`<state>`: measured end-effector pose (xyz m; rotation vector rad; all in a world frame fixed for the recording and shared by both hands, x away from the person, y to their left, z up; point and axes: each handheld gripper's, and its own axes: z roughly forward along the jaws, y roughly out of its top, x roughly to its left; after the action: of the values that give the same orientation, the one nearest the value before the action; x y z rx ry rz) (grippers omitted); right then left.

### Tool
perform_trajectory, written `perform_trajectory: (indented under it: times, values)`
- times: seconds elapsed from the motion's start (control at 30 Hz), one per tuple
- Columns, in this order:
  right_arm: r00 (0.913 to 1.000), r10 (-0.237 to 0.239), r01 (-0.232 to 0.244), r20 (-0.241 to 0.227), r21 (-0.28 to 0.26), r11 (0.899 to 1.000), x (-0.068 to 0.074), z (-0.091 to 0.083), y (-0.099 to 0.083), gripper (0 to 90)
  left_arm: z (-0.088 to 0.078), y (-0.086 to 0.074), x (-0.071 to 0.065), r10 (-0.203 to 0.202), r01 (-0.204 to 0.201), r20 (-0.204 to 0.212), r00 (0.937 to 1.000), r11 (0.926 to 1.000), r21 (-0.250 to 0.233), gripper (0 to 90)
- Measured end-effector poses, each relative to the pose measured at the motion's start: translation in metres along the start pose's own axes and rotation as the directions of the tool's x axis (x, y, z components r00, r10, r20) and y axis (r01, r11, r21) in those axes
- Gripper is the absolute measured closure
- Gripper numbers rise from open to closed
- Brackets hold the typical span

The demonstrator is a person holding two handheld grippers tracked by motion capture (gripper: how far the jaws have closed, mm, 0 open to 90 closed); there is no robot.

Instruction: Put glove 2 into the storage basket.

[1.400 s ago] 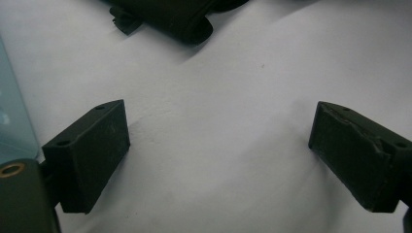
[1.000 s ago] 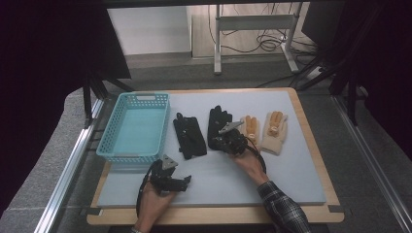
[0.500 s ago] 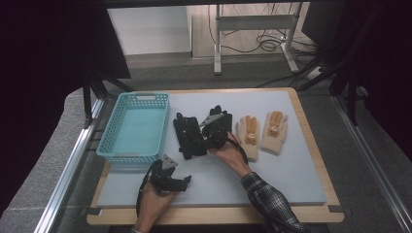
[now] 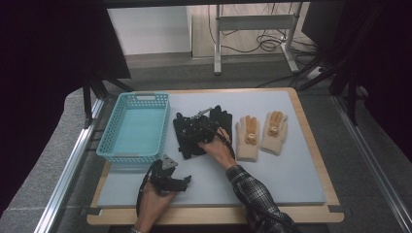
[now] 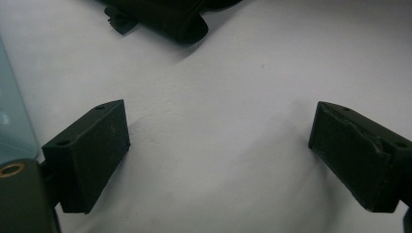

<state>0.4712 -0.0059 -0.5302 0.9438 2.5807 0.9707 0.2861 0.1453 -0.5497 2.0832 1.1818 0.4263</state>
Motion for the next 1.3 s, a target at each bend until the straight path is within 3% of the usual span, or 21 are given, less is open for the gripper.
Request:
perform_trajectory:
  times: [0.1,0.13,0.2,0.3,0.4,0.63,0.83,1.1,1.3]
  values:
    - [0.9995,0.005,-0.004,-0.031,0.014,1.0,0.006,-0.003,0.001,67.3,0.0,0.0,0.0,0.0,0.0,0.0,1.0,1.0,0.0,7.7]
    - [0.9991,-0.001,0.002,-0.043,0.015,1.0,0.009,-0.004,0.002,72.4,0.0,0.0,0.0,0.0,0.0,0.0,1.0,1.0,0.0,7.7]
    - [0.9997,-0.023,0.023,-0.013,0.013,1.0,0.015,-0.005,0.002,76.8,0.0,0.0,0.0,0.001,-0.001,0.0,1.0,1.0,0.0,7.7]
    - [0.999,-0.042,0.042,0.013,0.02,0.999,0.019,-0.007,0.003,78.8,0.0,0.0,0.0,0.0,0.0,0.0,1.0,1.0,0.0,7.8]
    - [0.9997,-0.018,0.018,-0.018,-0.002,1.0,0.018,-0.016,0.003,79.0,0.0,0.0,0.0,0.002,-0.002,0.0,1.0,1.0,0.001,7.7]
    - [0.9982,-0.043,0.041,-0.041,-0.068,0.997,0.025,-0.054,0.007,79.0,0.0,0.0,0.0,0.002,-0.002,-0.001,1.0,1.0,0.001,7.7]
    - [0.9961,-0.039,0.03,-0.079,-0.106,0.994,0.028,-0.087,0.003,78.9,0.0,0.0,0.0,0.006,-0.006,0.0,1.0,1.0,0.006,7.7]
    - [0.9916,-0.045,0.028,-0.121,-0.139,0.99,0.034,-0.133,-0.018,78.8,0.0,0.0,0.0,-0.001,0.001,-0.002,1.0,1.0,-0.003,7.7]
    - [0.9879,-0.039,0.016,-0.15,-0.152,0.988,0.04,-0.164,-0.05,78.7,0.0,0.0,0.0,-0.005,0.005,-0.001,1.0,1.0,-0.004,7.8]
